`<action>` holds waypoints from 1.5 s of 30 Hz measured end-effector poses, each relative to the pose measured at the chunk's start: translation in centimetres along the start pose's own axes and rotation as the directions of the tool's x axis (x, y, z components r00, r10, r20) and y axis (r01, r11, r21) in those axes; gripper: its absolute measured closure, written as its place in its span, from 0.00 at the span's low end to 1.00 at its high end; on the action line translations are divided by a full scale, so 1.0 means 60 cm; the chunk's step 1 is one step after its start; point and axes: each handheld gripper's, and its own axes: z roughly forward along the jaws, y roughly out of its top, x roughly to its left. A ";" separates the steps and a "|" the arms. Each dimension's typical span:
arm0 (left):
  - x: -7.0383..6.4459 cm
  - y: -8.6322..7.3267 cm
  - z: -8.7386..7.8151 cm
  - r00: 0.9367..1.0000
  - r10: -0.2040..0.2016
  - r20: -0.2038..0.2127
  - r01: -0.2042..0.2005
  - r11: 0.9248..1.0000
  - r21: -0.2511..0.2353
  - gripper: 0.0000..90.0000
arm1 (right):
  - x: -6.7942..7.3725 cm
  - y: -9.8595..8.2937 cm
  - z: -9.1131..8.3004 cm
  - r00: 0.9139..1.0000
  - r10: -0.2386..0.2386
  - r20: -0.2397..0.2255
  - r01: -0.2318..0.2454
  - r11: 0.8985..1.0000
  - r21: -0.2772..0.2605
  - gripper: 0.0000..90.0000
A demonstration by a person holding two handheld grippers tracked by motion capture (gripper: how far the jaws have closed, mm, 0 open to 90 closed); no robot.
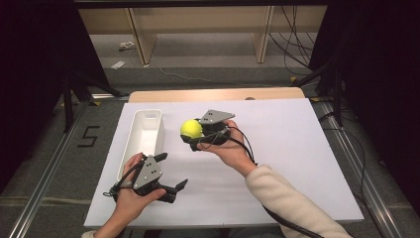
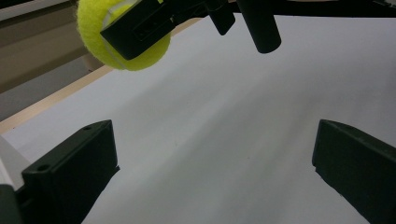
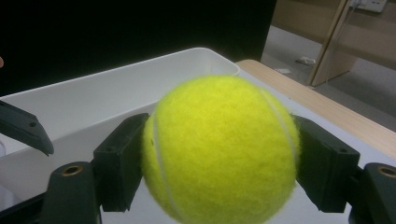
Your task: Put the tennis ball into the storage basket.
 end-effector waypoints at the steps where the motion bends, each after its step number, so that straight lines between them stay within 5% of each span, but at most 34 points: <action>1: 0.000 0.000 0.000 1.000 0.000 0.000 0.000 1.000 0.001 0.00 | 0.000 0.000 0.001 1.000 0.001 0.000 -0.001 1.000 -0.001 0.29; 45: 0.000 0.000 0.000 1.000 0.000 0.002 0.000 1.000 -0.001 0.00 | 0.003 0.010 0.022 1.000 0.004 -0.017 -0.004 1.000 0.008 0.29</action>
